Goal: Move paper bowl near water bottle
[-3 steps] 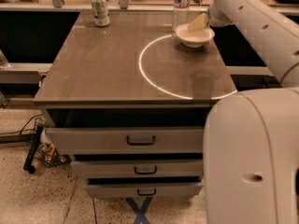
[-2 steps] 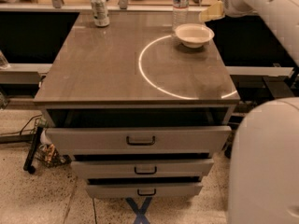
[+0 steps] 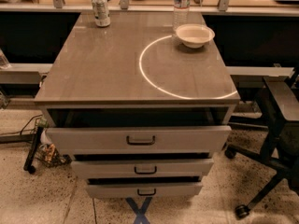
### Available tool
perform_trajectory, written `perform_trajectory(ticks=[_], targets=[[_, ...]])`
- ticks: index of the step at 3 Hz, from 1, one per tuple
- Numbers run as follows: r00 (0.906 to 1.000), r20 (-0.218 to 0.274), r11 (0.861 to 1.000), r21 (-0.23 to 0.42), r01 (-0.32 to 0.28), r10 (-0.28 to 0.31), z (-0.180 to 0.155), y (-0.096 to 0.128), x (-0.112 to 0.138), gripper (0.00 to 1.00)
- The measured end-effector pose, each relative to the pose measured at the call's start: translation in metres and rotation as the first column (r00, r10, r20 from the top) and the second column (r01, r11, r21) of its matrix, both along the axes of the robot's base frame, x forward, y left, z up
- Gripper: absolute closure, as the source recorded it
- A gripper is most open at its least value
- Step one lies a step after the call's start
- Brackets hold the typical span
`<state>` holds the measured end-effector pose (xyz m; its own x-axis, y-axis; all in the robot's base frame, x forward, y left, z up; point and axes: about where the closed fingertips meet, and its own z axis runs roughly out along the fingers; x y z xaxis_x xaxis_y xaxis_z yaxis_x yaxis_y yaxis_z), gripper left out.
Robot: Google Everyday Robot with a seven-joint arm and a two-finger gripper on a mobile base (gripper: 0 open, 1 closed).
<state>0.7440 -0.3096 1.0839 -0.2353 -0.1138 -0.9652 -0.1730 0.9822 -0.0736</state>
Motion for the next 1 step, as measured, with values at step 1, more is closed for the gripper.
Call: perform_trajectory(ticks=[1], targets=[[0.9915, 0.129, 0.998, 0.051, -0.02, 0.013, 0.0344, -0.0123, -0.0215, 0.0]])
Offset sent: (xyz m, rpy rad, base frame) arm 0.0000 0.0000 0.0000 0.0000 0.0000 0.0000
